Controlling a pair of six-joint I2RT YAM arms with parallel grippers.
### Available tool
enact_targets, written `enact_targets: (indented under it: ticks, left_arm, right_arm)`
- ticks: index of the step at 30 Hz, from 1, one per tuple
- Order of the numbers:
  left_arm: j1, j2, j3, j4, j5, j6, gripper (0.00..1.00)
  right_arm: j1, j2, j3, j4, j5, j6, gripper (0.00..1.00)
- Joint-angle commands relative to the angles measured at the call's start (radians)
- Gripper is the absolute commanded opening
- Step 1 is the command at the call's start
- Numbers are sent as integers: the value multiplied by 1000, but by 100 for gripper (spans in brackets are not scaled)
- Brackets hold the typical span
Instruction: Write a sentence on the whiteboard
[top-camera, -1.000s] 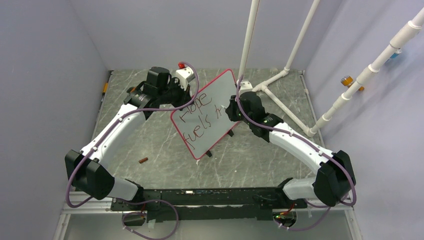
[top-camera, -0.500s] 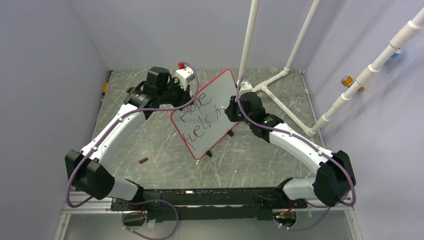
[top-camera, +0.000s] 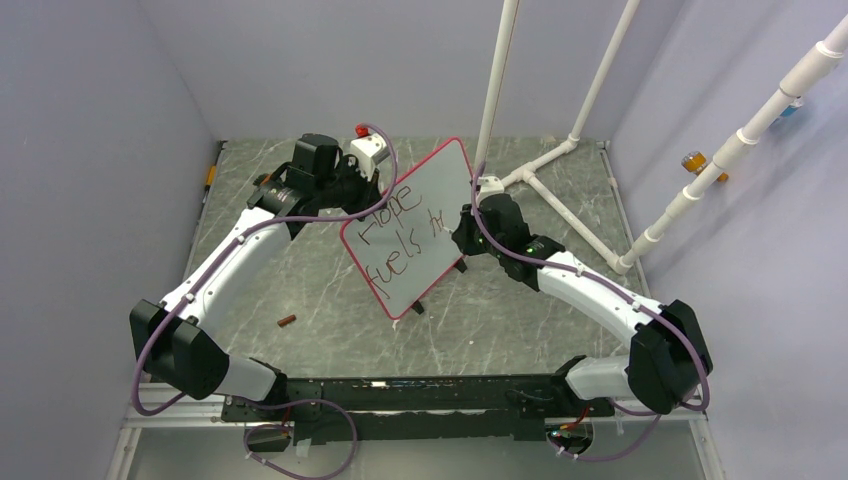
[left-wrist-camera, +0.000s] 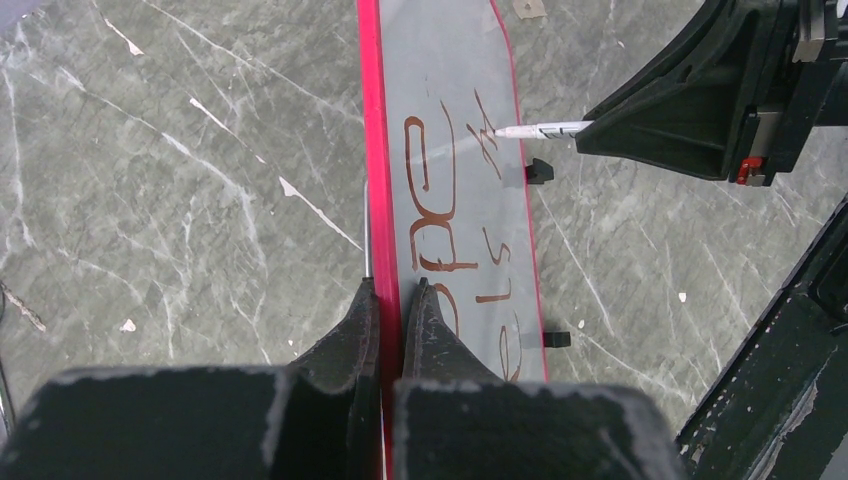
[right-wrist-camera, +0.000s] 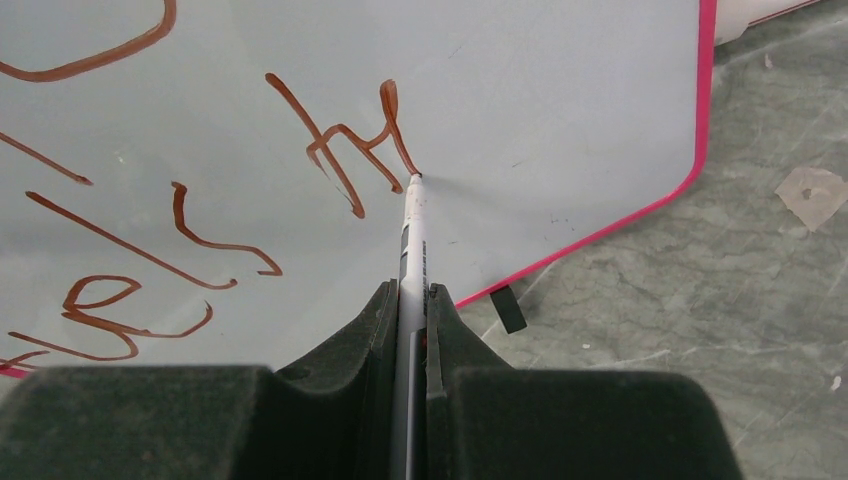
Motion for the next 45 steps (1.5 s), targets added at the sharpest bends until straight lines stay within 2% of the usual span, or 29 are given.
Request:
enact_targets:
  ticks: [1, 10, 21, 36, 45]
  left_arm:
    - [-10, -7, -9, -17, -20, 103, 0]
    - [-11, -3, -8, -17, -20, 102, 0]
    - [-12, -5, -8, -17, -20, 103, 0]
    - [-11, -7, -10, -17, -20, 102, 0]
    - [-10, -6, -9, -19, -24, 103, 0]
  right_arm:
    - [5, -4, 14, 19, 23, 9, 0]
    - [5, -11, 130, -14, 95, -26, 0]
    - [1, -42, 136, -23, 119, -32, 0]
    - [-28, 33, 163, -12, 89, -22, 0]
    - [-32, 30, 141, 22, 19, -21, 0]
